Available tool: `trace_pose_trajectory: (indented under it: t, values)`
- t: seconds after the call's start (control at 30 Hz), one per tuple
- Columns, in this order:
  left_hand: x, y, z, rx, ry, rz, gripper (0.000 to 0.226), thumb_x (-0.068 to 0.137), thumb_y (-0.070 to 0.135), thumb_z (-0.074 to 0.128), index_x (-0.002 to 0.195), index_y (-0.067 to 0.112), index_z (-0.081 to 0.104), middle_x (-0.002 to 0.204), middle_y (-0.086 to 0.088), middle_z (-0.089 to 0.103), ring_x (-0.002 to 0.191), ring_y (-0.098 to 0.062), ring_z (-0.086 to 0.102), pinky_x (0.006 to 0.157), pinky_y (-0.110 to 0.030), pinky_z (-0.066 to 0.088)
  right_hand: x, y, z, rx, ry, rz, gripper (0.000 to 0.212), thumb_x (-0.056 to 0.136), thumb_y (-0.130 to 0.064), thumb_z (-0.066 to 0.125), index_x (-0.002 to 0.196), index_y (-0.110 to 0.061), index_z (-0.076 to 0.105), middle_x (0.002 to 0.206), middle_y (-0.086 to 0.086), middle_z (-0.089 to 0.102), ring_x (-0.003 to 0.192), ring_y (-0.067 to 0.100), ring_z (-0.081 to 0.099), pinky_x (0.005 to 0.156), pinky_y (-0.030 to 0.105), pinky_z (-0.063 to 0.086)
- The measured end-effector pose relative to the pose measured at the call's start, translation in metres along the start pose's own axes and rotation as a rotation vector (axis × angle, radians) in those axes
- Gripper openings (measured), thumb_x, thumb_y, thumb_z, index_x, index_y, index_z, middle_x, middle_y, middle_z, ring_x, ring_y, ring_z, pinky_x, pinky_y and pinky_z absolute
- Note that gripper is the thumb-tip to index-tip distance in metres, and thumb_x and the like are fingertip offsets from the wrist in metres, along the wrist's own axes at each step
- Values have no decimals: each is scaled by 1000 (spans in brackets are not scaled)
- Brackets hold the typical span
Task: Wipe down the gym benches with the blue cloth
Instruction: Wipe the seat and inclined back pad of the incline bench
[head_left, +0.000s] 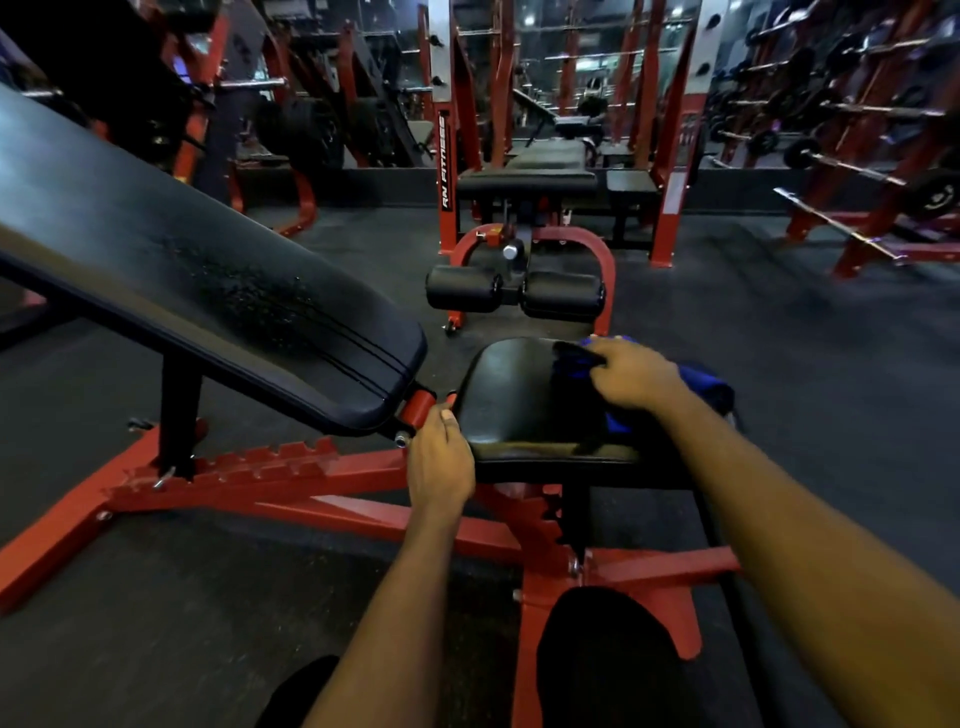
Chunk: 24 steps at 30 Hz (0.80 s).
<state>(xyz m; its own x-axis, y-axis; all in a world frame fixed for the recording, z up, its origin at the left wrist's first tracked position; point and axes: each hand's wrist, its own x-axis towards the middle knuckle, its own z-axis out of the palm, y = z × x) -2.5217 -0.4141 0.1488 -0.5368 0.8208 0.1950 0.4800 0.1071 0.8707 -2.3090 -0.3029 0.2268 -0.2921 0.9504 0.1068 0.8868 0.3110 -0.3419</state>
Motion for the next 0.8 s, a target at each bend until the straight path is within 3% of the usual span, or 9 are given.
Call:
trace_pose_trajectory:
  t: [0.1, 0.27, 0.33, 0.4, 0.43, 0.53, 0.63, 0.7, 0.8]
  values:
    - [0, 1, -2, 6, -18, 11, 36, 106, 27, 29, 121, 9, 57, 120, -17, 62, 112, -34, 56, 88, -39, 41, -30, -36, 21, -16, 4, -138, 57, 89, -17, 51, 142, -38, 48, 155, -8, 39, 139, 22, 40, 116, 41, 32]
    - [1, 3, -8, 60, -65, 36, 35, 105, 31, 26, 115, 15, 55, 112, -15, 64, 104, -37, 59, 89, -48, 48, -98, -33, 25, 53, 53, -361, 66, 82, -14, 49, 142, -39, 48, 153, -16, 39, 141, 5, 33, 116, 24, 23]
    - [0, 7, -10, 108, -69, 42, 37, 106, 30, 26, 127, 17, 53, 121, -15, 62, 112, -37, 57, 92, -46, 46, -108, -20, 19, 180, 96, -286, 62, 82, -14, 48, 140, -37, 52, 134, -21, 57, 119, -1, 53, 103, 24, 40]
    - [-1, 14, -13, 165, -71, 46, 38, 106, 26, 27, 135, 17, 49, 126, -17, 60, 116, -38, 54, 92, -45, 43, -108, -14, 9, 594, 121, -91, 53, 90, -2, 51, 138, -24, 56, 95, -9, 69, 79, 2, 62, 80, 24, 49]
    - [-2, 17, -14, 200, -68, 49, 37, 106, 23, 28, 136, 17, 48, 125, -20, 60, 115, -40, 54, 90, -45, 43, -107, -12, 3, 776, 152, -32, 49, 93, -1, 53, 137, -21, 57, 88, -4, 70, 72, 4, 61, 78, 26, 48]
    - [-1, 26, -17, 323, -63, 80, 39, 99, 12, 34, 136, 15, 45, 122, -22, 59, 112, -42, 54, 91, -51, 45, -103, -18, -23, 947, 230, 0, 44, 97, -10, 54, 137, -29, 55, 107, 6, 72, 91, 7, 67, 89, 23, 48]
    - [3, 32, -16, 393, -106, 56, 48, 91, 6, 38, 139, 15, 42, 128, -20, 54, 117, -42, 50, 96, -56, 43, -104, -36, -48, 1095, 252, -42, 40, 98, -1, 50, 135, -13, 54, 104, 24, 67, 88, 23, 67, 75, 12, 49]
    - [5, 32, -15, 374, -114, 39, 47, 91, 6, 39, 137, 14, 44, 129, -20, 55, 117, -41, 51, 97, -54, 43, -103, -41, -58, 1185, 302, -50, 33, 98, 0, 50, 128, -11, 57, 92, 15, 70, 79, 14, 66, 69, 15, 50]
    - [3, 26, -15, 272, -103, 23, 42, 95, 5, 36, 135, 10, 47, 126, -24, 58, 111, -43, 55, 90, -48, 47, -87, -26, -61, 1190, 226, 141, 26, 98, -12, 56, 123, -13, 55, 105, 5, 69, 84, 12, 67, 69, 25, 55]
